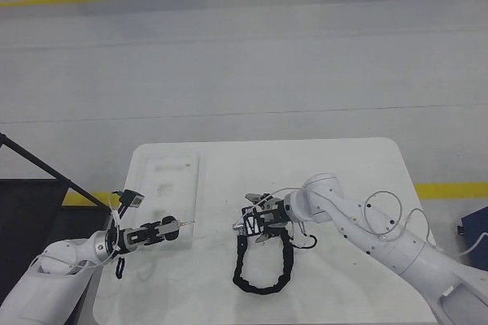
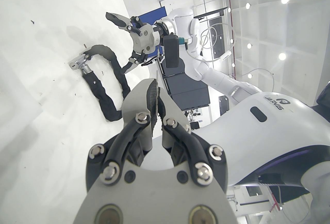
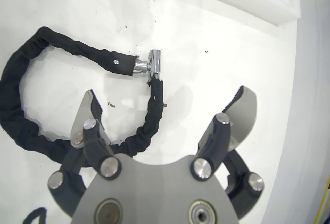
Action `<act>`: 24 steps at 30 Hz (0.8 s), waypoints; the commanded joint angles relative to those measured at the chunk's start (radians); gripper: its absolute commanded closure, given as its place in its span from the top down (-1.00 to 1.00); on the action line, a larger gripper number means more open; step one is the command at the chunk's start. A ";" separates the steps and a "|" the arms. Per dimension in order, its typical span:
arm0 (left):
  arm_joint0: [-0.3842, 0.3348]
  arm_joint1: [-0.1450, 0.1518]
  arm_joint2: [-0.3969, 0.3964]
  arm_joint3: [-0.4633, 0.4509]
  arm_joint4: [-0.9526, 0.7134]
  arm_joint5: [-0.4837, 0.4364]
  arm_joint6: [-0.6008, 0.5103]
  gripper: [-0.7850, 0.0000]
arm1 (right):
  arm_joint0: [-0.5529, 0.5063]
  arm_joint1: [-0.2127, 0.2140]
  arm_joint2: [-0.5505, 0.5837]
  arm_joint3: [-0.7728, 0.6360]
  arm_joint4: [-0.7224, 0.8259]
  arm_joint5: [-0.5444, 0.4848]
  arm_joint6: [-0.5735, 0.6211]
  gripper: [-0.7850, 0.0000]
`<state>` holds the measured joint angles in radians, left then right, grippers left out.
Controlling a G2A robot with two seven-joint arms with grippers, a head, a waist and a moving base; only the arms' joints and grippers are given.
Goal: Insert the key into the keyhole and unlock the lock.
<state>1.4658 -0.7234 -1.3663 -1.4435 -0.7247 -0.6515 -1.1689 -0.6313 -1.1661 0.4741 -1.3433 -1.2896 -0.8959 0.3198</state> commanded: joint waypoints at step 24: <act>0.000 0.000 0.000 0.000 0.000 0.000 0.000 -1.00 | 0.108 -0.077 -0.098 -0.101 0.418 0.187 0.689 1.00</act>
<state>1.4658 -0.7234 -1.3663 -1.4435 -0.7247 -0.6515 -1.1689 -0.5232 -1.2385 0.3803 -1.4538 -0.8670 -0.7128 1.0180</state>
